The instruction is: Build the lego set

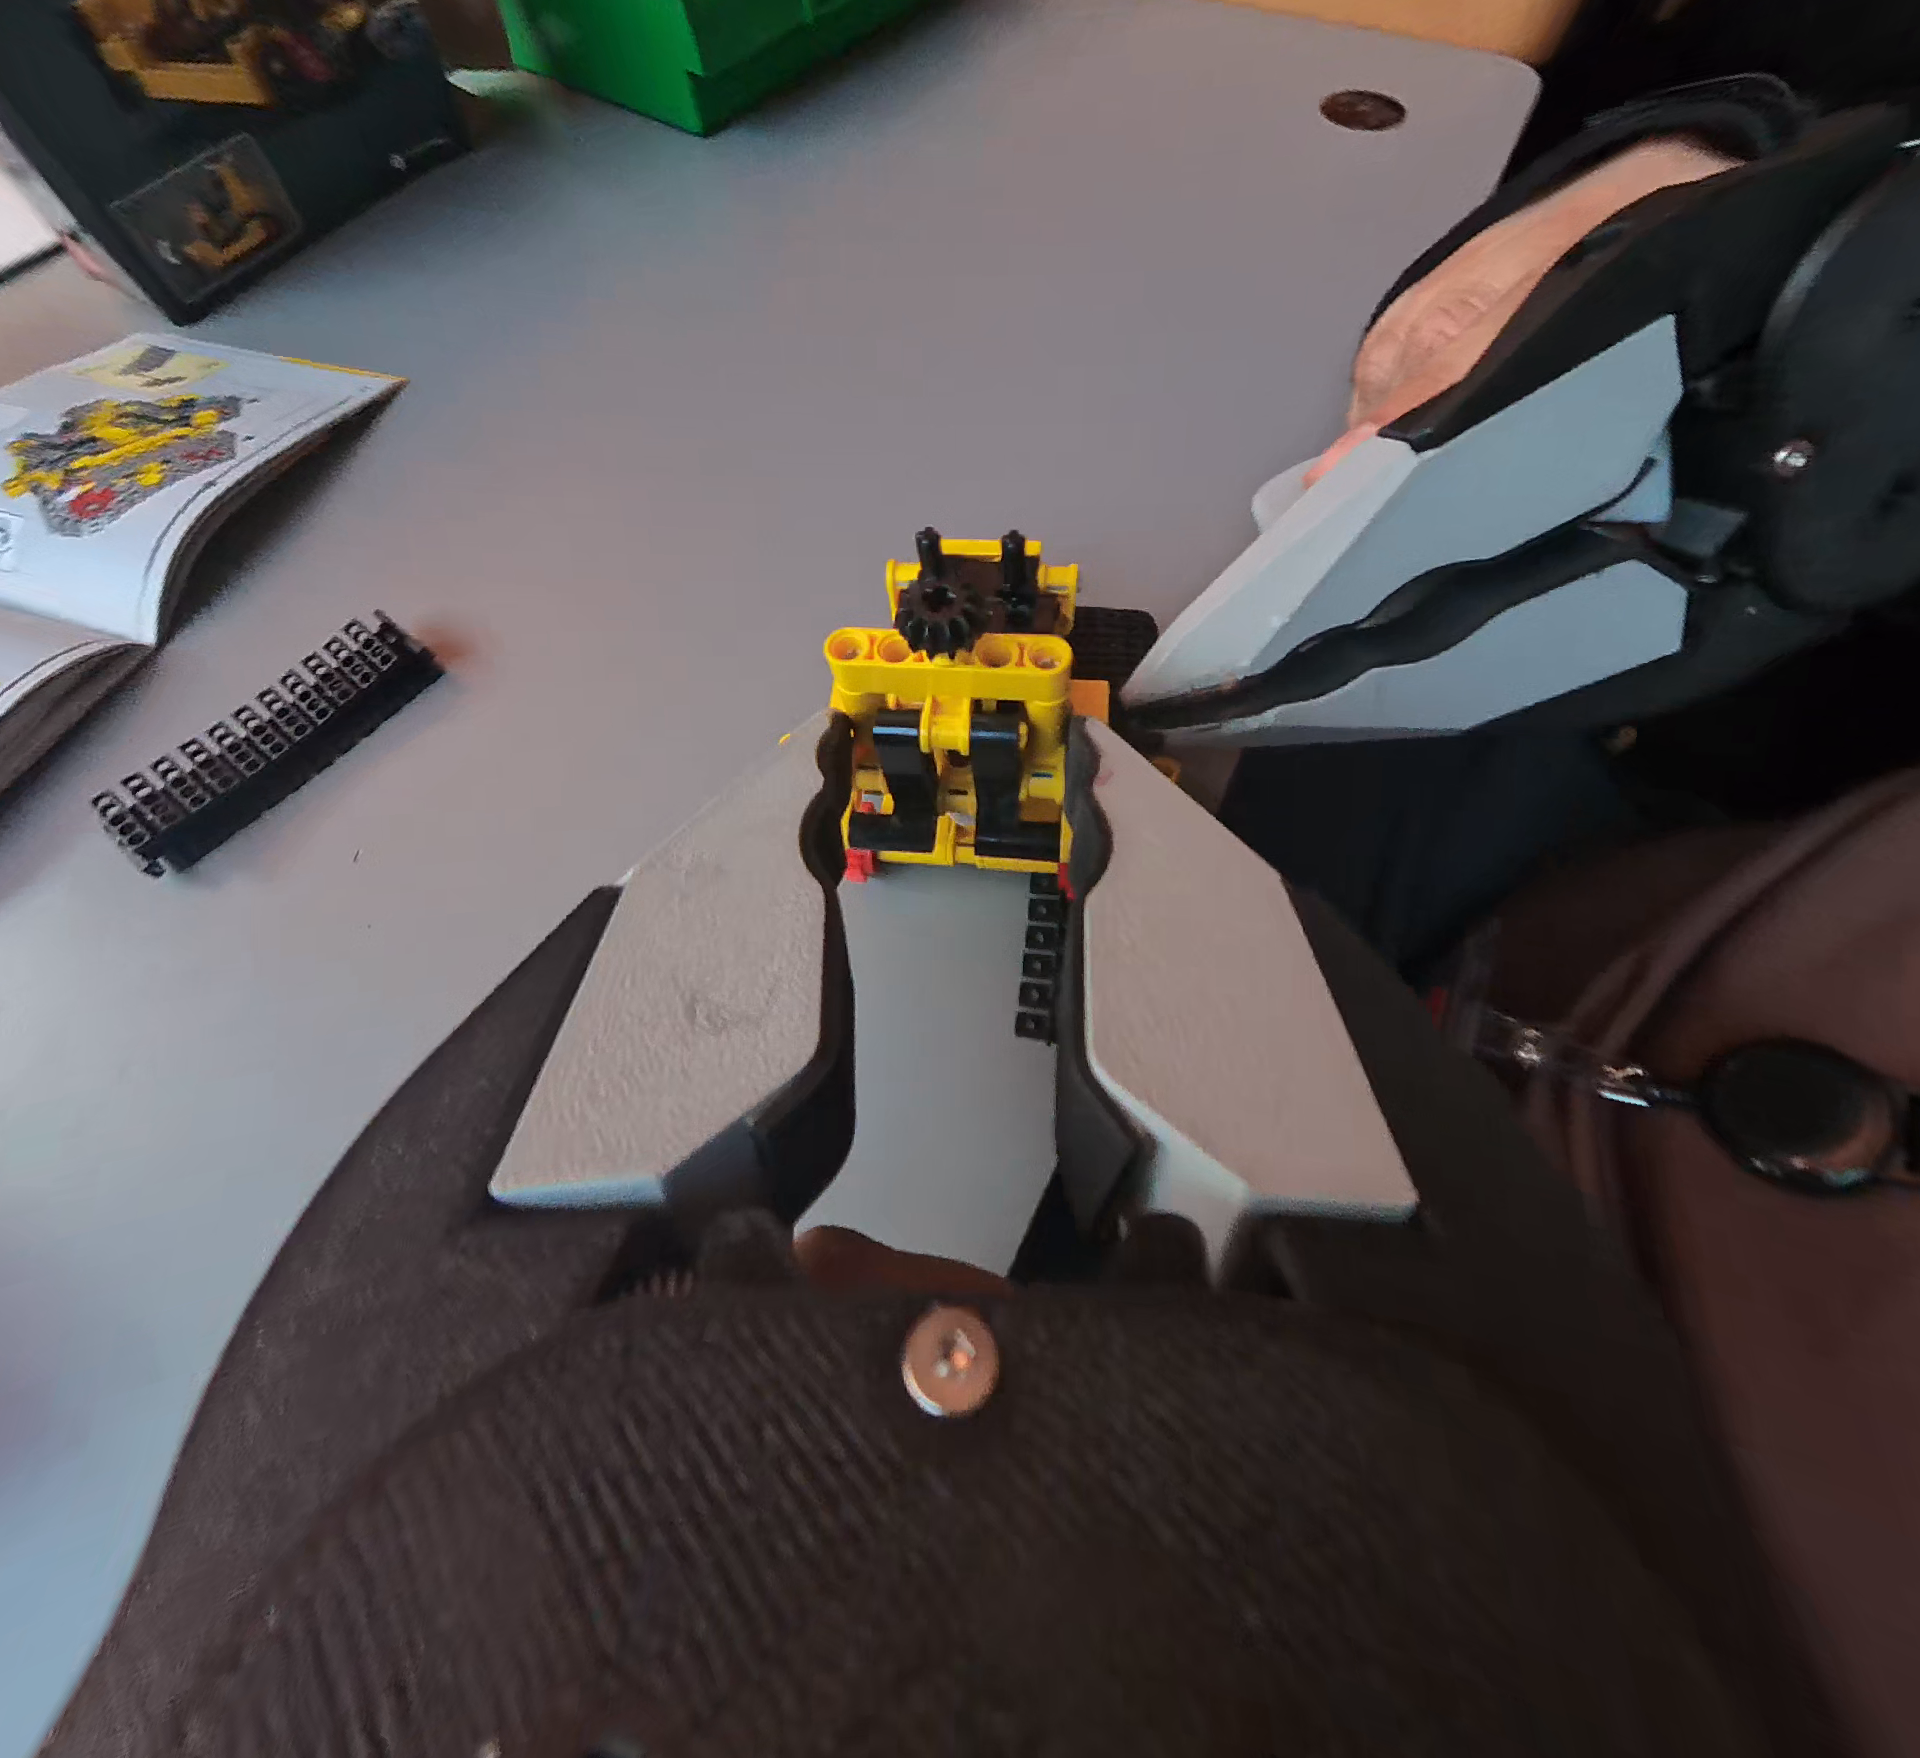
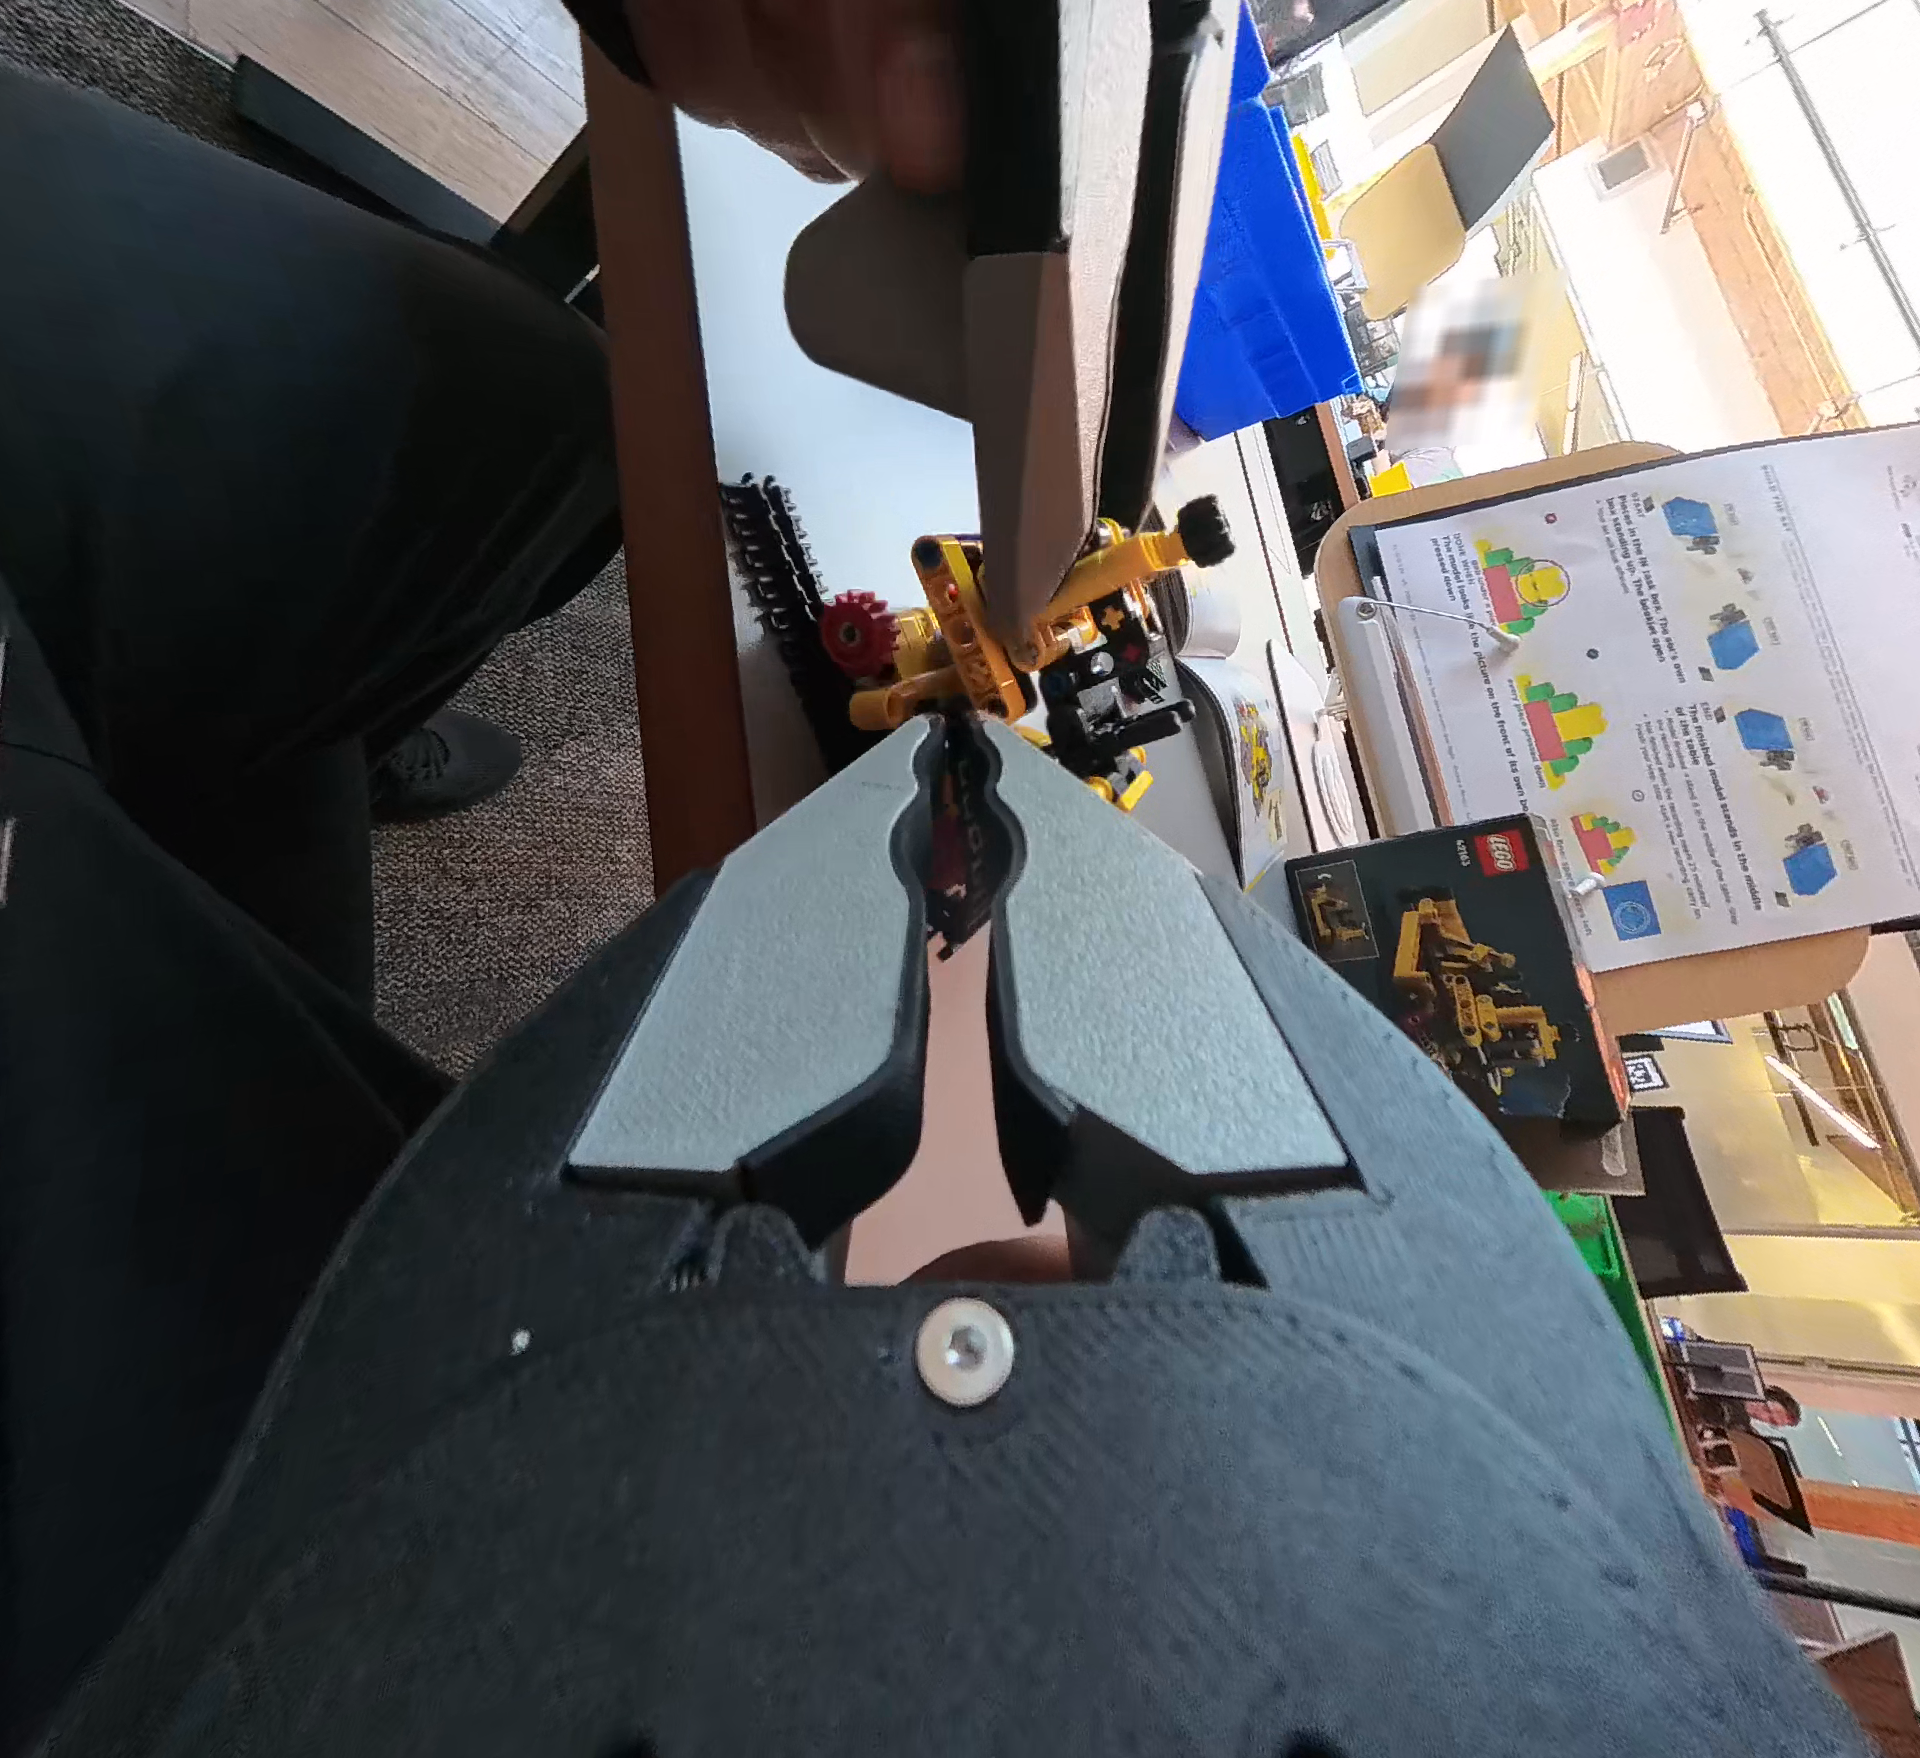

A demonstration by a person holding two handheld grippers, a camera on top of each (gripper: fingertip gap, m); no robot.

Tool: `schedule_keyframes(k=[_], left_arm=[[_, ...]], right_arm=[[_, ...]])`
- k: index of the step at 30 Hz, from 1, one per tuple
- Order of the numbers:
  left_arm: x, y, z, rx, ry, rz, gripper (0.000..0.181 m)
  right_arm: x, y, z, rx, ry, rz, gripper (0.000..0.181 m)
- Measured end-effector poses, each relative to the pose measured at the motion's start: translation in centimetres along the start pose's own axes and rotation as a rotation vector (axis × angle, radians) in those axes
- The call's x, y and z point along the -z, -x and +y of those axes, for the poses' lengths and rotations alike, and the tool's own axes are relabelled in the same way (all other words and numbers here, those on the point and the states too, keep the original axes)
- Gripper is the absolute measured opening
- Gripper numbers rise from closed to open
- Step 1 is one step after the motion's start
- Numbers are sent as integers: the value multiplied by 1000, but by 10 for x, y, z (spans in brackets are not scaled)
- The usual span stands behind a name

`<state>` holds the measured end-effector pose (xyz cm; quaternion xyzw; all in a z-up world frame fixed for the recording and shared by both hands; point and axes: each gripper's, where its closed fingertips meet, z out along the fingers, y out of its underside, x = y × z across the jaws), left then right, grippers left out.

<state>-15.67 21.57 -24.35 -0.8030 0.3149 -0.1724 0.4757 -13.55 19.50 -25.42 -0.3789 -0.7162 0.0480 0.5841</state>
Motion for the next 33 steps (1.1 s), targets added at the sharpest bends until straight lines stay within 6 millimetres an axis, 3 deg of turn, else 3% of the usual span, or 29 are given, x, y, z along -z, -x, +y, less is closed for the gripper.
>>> schedule_keyframes(k=[11,19,30,33], left_arm=[[8,4,3,62,-82,-155,38],[23,1,12,87,-54,-152,43],[34,0,18,100,-68,-174,29],[43,5,22,95,-57,-196,44]], right_arm=[[-4,-1,-4,118,17,11,0],[-8,3,-14,147,-17,6,0],[-11,8,-24,155,-40,10,0],[-9,6,-22,146,-39,14,0]])
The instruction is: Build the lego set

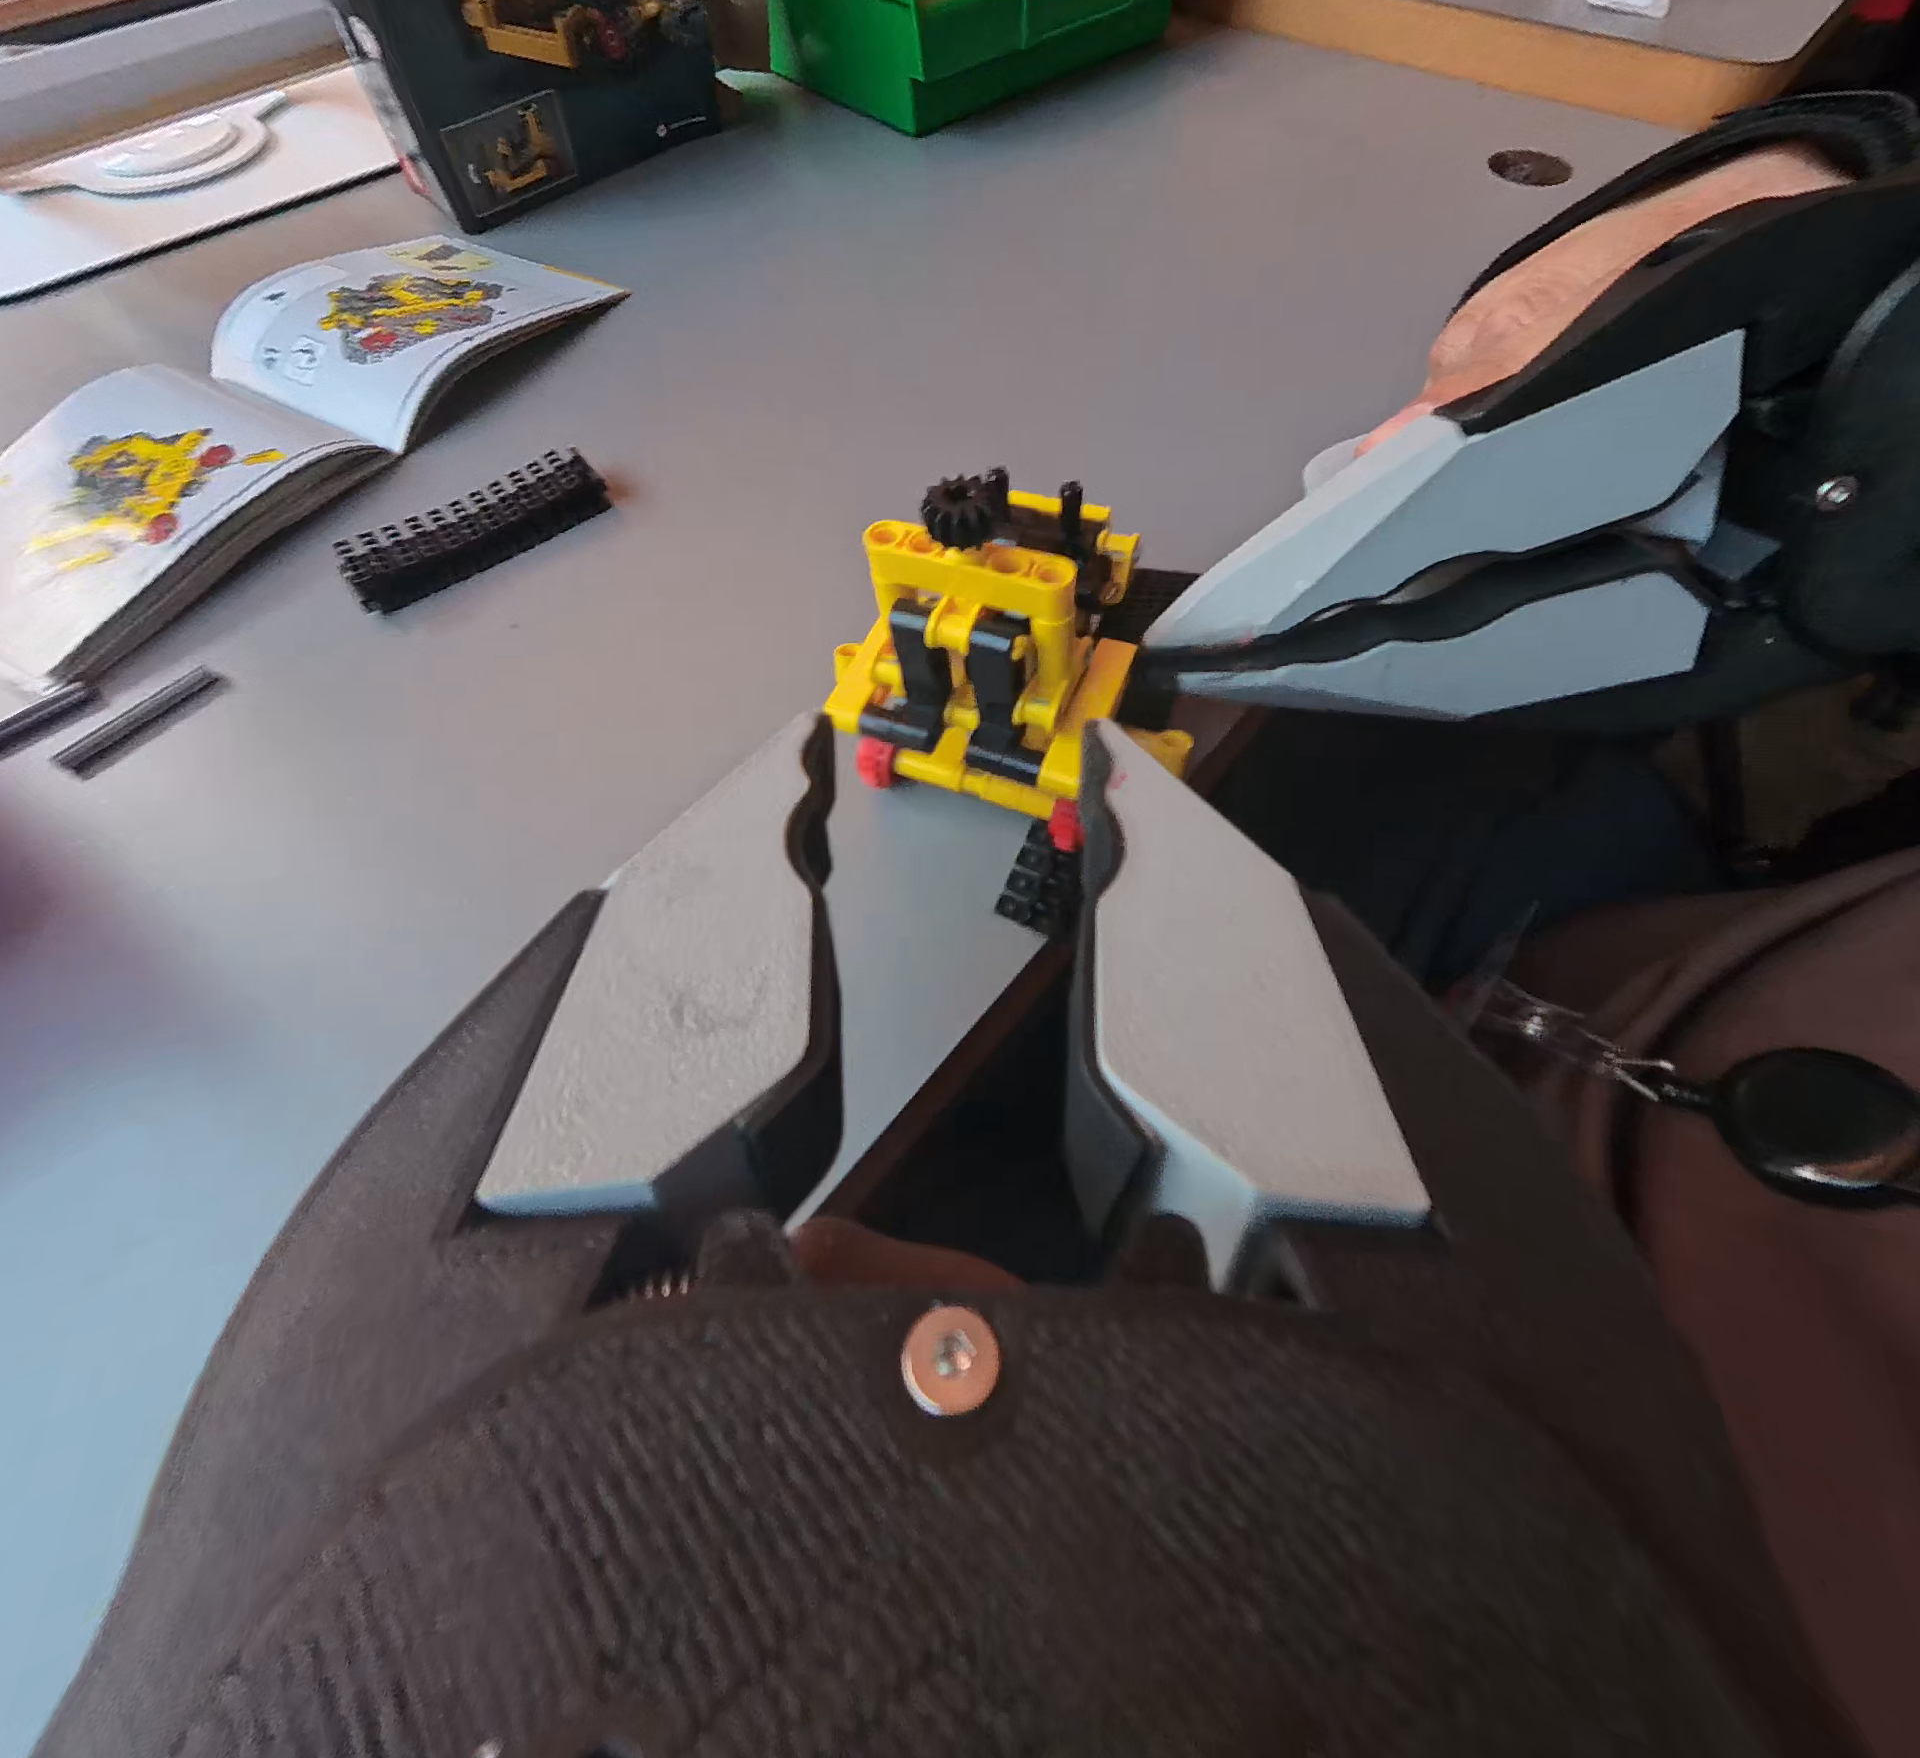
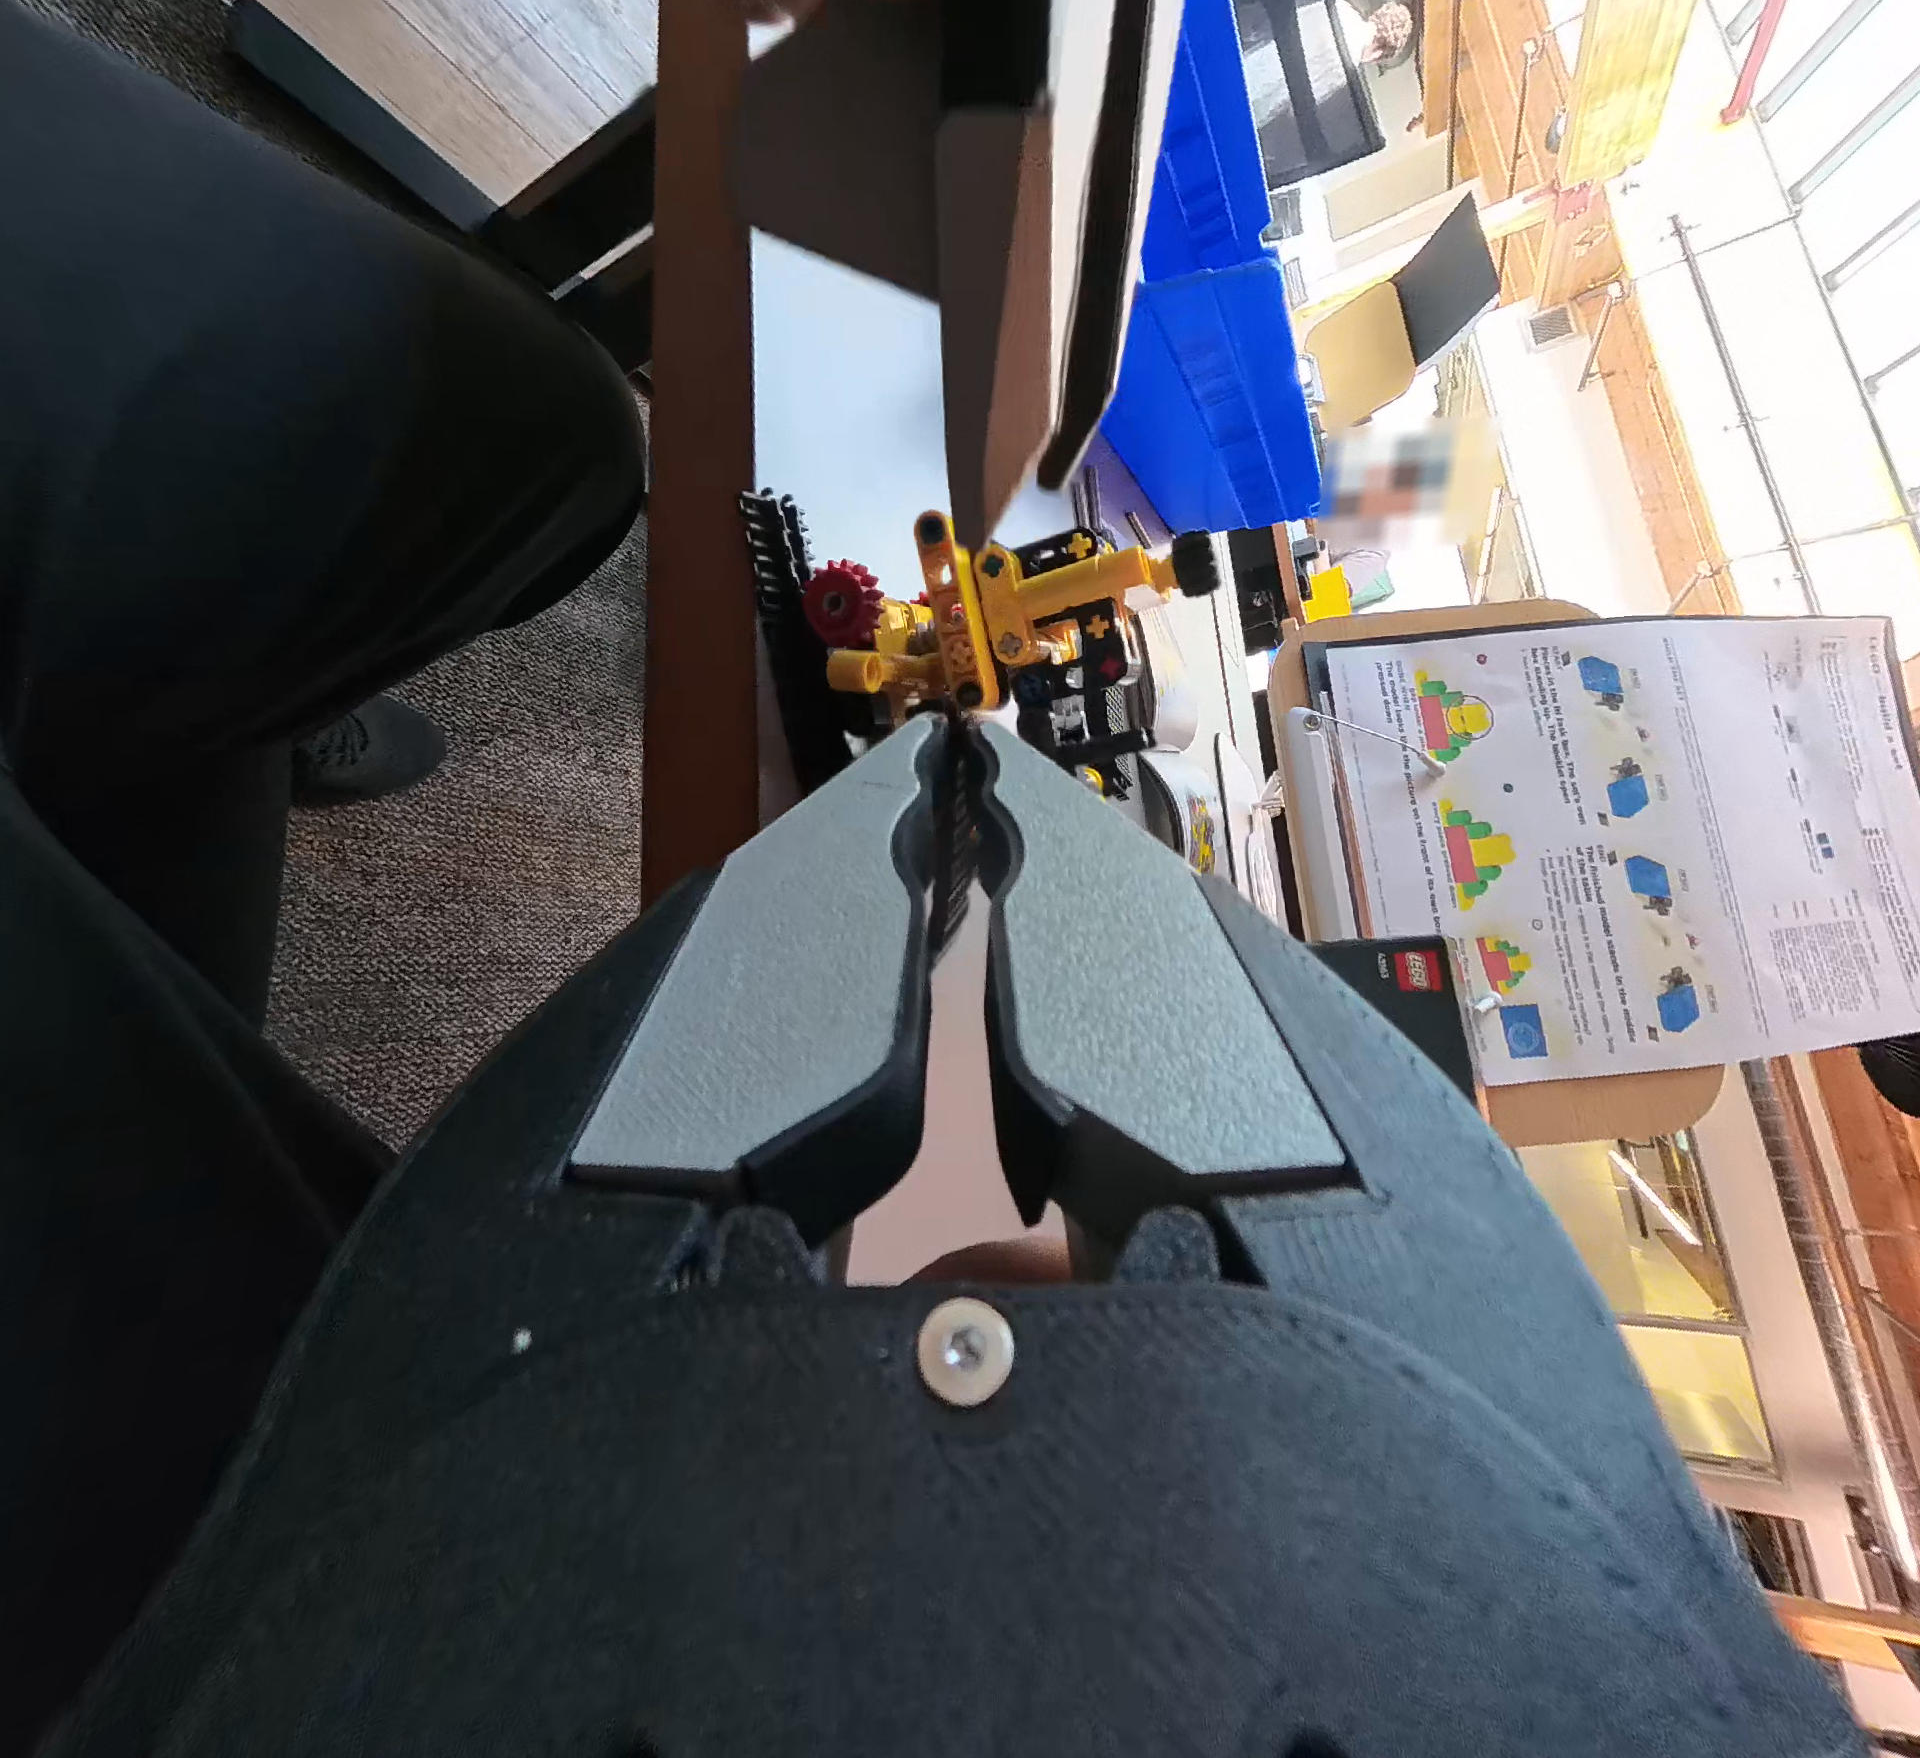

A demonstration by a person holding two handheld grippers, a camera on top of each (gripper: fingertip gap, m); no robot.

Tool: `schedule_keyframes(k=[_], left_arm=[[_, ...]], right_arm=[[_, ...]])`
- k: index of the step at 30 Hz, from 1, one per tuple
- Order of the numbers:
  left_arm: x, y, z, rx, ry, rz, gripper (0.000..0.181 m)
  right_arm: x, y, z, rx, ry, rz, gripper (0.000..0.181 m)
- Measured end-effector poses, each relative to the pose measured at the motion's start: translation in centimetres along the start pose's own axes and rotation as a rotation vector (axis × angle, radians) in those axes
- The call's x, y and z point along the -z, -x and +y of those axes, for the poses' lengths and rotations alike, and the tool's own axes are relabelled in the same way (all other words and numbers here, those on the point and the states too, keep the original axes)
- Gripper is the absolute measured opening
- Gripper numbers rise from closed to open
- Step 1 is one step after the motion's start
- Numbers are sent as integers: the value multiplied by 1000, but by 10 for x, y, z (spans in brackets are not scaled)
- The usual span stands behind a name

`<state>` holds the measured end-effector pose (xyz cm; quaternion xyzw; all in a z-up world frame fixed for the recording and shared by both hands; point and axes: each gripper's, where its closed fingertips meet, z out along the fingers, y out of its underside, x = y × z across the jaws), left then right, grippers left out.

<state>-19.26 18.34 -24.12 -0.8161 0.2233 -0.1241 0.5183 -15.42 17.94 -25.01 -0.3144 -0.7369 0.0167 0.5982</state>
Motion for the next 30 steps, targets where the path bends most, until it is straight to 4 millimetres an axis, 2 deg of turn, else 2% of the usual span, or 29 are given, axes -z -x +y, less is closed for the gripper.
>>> schedule_keyframes(k=[2,4,8,11,14,30], left_arm=[[10,4,-3,-11,-22,24,48],[15,3,-2,-31,-12,92,59],[1,12,3,-68,35,174,70],[-8,-8,3,-49,51,356,67],[-17,-11,4,-57,78,388,59],[-22,-12,1,7,11,124,57]], right_arm=[[2,-1,2,-17,0,-3,0],[3,-2,2,-26,-4,-3,0],[2,-1,-1,-30,-8,-6,0],[1,1,-1,-29,-9,-16,0],[1,5,2,-34,-9,-32,0],[6,4,5,-91,-29,-71,1]])
